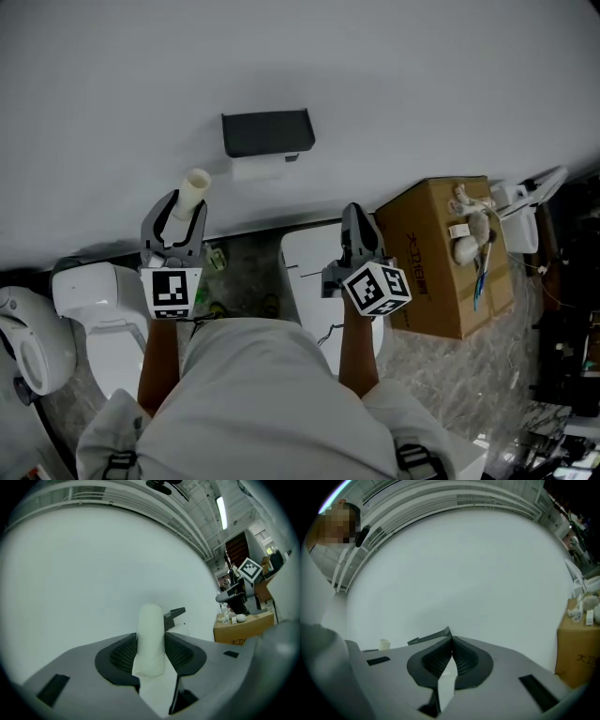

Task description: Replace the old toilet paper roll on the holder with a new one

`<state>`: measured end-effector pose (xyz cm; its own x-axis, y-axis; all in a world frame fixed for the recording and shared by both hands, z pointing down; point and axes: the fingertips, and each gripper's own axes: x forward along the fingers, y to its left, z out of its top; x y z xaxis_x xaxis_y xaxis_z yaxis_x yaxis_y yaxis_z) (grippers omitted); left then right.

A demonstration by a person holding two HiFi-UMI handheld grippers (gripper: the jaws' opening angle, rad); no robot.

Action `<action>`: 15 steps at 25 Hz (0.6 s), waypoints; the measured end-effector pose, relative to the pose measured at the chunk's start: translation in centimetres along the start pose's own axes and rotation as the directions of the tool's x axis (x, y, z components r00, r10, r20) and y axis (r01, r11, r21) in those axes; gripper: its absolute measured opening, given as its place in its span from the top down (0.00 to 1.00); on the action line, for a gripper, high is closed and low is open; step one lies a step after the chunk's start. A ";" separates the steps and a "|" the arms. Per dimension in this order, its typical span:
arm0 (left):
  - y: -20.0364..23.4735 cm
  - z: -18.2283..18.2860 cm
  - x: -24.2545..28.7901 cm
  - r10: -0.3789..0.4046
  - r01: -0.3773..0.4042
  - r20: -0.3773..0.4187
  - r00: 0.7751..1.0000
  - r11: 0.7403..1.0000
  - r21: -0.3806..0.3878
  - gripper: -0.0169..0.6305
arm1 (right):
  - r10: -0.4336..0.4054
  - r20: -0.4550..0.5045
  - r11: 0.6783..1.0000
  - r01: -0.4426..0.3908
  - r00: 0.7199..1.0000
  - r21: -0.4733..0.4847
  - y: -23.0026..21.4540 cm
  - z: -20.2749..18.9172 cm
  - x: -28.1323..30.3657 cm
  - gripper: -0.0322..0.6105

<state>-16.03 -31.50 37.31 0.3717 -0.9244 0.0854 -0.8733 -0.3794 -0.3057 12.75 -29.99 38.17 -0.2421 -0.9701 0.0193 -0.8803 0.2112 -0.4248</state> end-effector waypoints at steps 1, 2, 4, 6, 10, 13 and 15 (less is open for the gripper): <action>0.2 0.0 -0.1 0.005 -0.005 0.004 1.000 1.000 -0.020 0.67 | -0.005 -0.007 0.999 0.005 1.000 -0.035 0.1 0.0 0.0 0.94; 0.5 0.0 -0.2 0.011 -0.011 0.007 1.000 0.999 -0.034 0.66 | -0.009 -0.017 0.997 0.008 1.000 -0.075 0.2 -0.1 0.0 0.94; 1.1 0.0 -0.4 0.028 -0.027 0.014 1.000 0.998 -0.054 0.66 | -0.003 -0.036 0.991 -0.002 0.999 -0.137 0.7 -0.4 0.3 0.94; 1.7 -0.1 -0.7 0.045 -0.043 0.017 0.999 0.996 -0.077 0.66 | 0.009 -0.045 0.985 -0.016 0.999 -0.174 1.2 -0.7 0.5 0.94; 2.7 0.0 -1.0 0.072 -0.069 0.023 0.997 0.989 -0.133 0.67 | 0.014 -0.059 0.971 -0.027 0.998 -0.236 2.0 -1.0 1.0 0.94; 3.1 0.0 -1.3 0.087 -0.081 0.031 0.996 0.986 -0.148 0.67 | 0.021 -0.061 0.969 -0.036 0.998 -0.245 2.3 -1.2 1.3 0.94; 3.3 0.0 -1.5 0.092 -0.086 0.033 0.995 0.985 -0.148 0.67 | 0.026 -0.066 0.968 -0.041 0.998 -0.249 2.6 -1.4 1.4 0.94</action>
<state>-19.44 -31.39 36.23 0.3005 -0.9534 0.0253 -0.9389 -0.3004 -0.1678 9.54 -30.65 38.36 -0.2908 -0.9544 0.0679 -0.9434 0.2742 -0.1863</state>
